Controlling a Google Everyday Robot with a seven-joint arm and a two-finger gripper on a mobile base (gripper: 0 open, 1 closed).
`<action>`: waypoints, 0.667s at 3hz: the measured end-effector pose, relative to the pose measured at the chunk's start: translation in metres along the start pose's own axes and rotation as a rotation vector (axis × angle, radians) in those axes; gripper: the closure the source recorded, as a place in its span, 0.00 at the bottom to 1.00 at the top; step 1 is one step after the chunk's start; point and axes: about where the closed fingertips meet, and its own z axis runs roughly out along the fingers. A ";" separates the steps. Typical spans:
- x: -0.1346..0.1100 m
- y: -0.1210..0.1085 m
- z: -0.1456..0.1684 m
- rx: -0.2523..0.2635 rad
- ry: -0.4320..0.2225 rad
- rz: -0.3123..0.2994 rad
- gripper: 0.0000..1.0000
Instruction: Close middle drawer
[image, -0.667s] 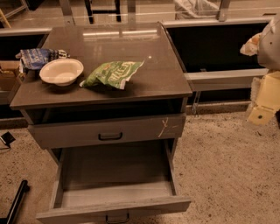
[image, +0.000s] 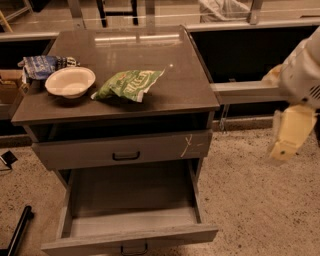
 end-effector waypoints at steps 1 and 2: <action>0.004 0.054 0.105 -0.191 -0.084 -0.014 0.00; 0.000 0.100 0.151 -0.240 -0.136 -0.097 0.00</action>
Offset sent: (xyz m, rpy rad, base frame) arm -0.1074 0.0787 -0.2319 0.2089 0.2129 0.3002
